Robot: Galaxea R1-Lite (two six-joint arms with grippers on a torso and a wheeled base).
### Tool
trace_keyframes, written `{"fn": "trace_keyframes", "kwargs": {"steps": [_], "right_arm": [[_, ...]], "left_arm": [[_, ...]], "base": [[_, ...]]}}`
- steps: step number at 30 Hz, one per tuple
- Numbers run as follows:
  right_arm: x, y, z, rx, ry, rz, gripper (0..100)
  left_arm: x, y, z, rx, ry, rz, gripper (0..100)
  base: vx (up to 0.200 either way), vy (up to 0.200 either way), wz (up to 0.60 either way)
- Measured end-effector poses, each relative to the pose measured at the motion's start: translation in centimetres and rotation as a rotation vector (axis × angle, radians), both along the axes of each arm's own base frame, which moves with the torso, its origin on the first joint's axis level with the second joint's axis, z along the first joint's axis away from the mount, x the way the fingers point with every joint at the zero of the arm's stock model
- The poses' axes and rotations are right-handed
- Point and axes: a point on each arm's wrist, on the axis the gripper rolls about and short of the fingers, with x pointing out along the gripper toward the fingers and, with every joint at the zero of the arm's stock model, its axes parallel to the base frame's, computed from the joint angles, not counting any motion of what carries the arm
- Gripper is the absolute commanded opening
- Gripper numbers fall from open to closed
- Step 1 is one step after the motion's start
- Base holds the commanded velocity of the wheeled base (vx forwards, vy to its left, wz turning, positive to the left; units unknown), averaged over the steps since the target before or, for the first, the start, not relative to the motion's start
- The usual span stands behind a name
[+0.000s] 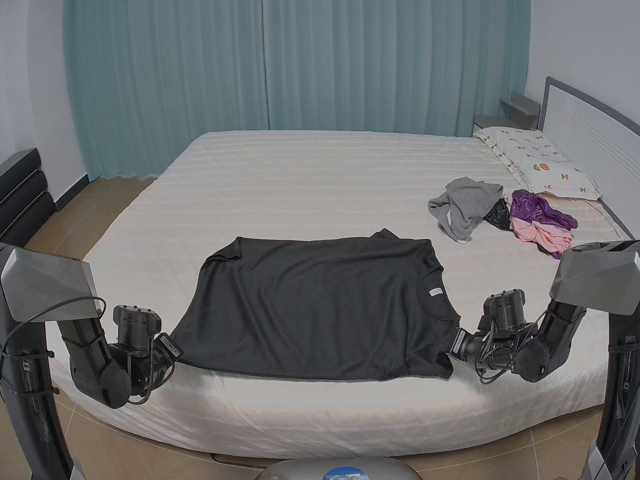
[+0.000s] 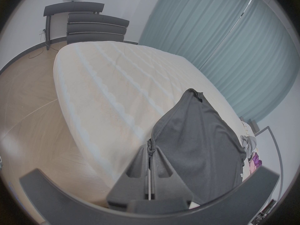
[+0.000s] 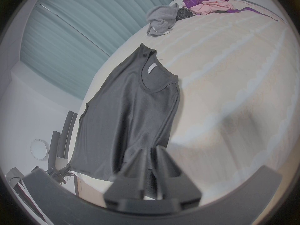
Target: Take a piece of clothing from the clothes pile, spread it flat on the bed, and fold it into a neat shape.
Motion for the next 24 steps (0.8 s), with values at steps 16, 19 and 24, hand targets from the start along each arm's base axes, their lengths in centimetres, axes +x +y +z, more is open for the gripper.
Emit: {"fn": "trace_keyframes", "kwargs": {"steps": [16,19,24], "right_arm": [[5.1,-0.4,3.4,0.045,-0.175,-0.049,0],[6.4,-0.1,4.0,0.048,-0.198,-0.053,0],[8.8,0.4,4.4,0.045,-0.217,-0.064,0]], "left_arm": [[2.9,1.2,1.0,-0.047,-0.155,0.096,0],[3.6,1.3,1.2,-0.072,-0.184,0.119,0],[4.4,1.4,1.3,-0.091,-0.211,0.137,0]], "base": [[0.0,0.0,0.0],[0.0,0.0,0.0],[0.0,0.0,0.0]]}}
